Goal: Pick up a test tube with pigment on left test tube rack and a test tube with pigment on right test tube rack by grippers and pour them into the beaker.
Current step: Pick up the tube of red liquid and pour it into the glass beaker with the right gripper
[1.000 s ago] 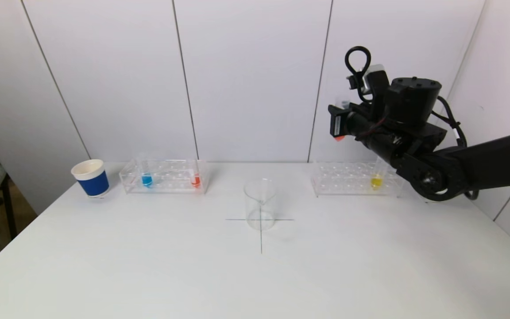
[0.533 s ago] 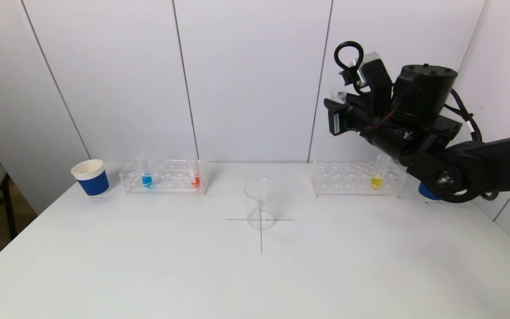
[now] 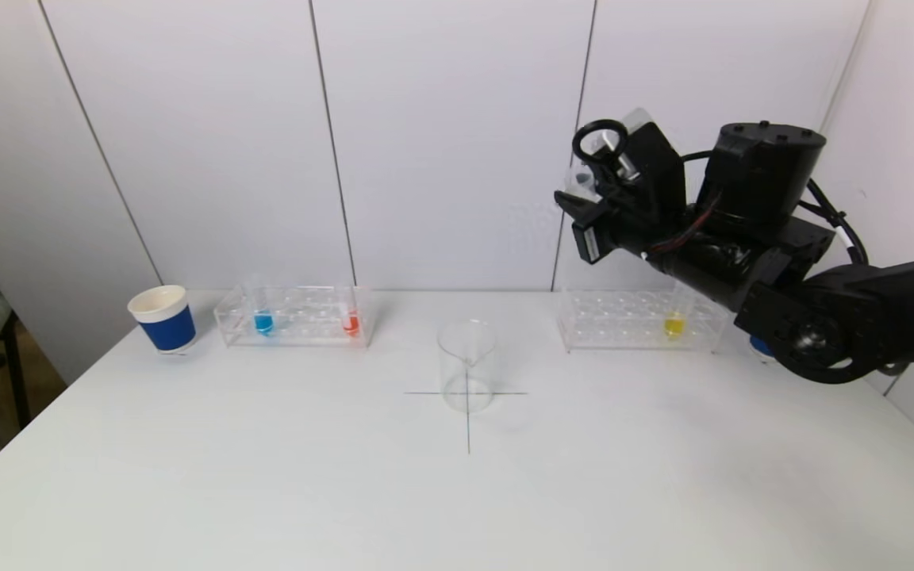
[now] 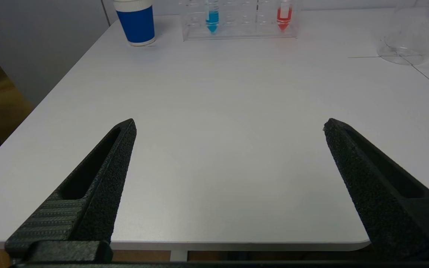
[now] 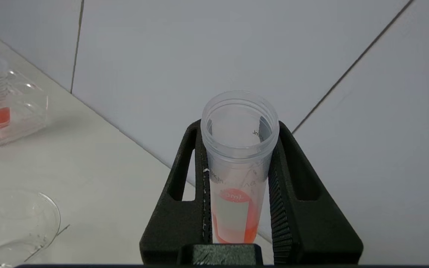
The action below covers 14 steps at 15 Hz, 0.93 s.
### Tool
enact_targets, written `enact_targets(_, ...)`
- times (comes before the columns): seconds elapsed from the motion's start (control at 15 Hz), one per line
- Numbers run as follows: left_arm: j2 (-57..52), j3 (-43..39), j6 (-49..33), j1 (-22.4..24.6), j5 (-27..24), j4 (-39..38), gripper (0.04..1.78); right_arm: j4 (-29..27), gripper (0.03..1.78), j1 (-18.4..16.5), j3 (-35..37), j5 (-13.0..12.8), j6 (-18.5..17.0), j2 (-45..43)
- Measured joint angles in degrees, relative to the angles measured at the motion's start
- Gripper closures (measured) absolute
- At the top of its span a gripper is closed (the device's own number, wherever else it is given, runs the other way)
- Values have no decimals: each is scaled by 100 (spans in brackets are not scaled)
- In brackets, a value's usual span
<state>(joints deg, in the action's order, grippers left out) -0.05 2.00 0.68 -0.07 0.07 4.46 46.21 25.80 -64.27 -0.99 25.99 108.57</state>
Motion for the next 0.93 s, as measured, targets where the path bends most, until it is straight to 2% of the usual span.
enact_targets(0.2,0,1,5,2,0,0,6,15,132,-5,66,178,584,46)
enact_targets(0.4,0,1,0,5,2,0,6,30,132,27,110,211,1102,88)
enact_targets(0.6,0,0,2,2,2,0,6,59,132,46,126,258,1517,129)
enact_targets(0.93,0,0,0,2,0,0,6,268,132,74,230,567,2057,196)
